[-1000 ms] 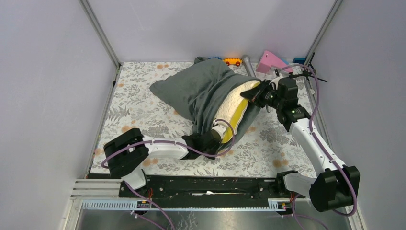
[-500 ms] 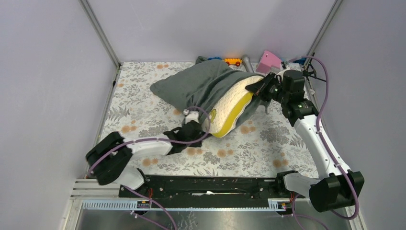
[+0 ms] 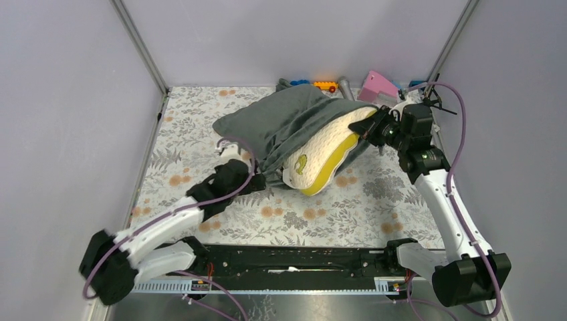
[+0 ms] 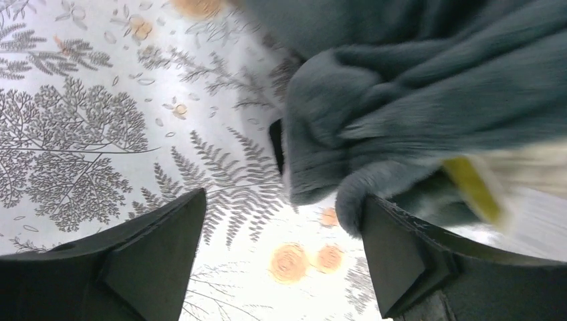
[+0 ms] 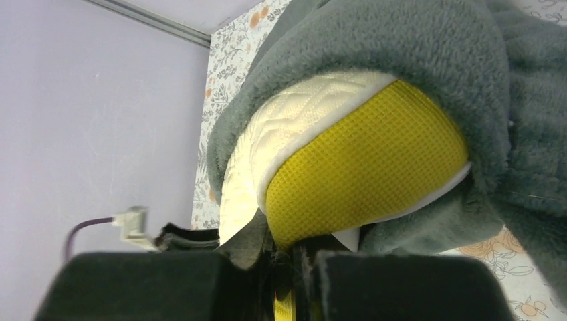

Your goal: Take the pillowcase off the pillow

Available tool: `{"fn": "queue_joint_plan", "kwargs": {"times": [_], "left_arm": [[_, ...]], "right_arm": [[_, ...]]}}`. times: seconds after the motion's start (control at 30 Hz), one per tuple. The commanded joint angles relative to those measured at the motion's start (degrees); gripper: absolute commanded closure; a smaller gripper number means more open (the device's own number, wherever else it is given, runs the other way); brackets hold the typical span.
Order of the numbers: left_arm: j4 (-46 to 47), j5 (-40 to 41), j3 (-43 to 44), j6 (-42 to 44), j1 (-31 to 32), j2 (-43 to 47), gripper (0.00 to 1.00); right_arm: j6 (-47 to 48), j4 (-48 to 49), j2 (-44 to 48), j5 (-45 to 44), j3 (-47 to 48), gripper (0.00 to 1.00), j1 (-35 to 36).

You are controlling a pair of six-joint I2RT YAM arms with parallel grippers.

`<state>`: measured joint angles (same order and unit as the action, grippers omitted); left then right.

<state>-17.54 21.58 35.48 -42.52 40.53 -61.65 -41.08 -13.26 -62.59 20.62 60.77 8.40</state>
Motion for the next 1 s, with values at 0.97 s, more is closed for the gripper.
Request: {"fn": "queue_joint_plan", "kwargs": {"times": [0.97], "left_arm": [[16.97,-19.96,25.29,18.56,3.02,-12.2,0.07]], "right_arm": [[7.84,11.19,2.86,21.67,-12.92,1.0,3.37]]}}
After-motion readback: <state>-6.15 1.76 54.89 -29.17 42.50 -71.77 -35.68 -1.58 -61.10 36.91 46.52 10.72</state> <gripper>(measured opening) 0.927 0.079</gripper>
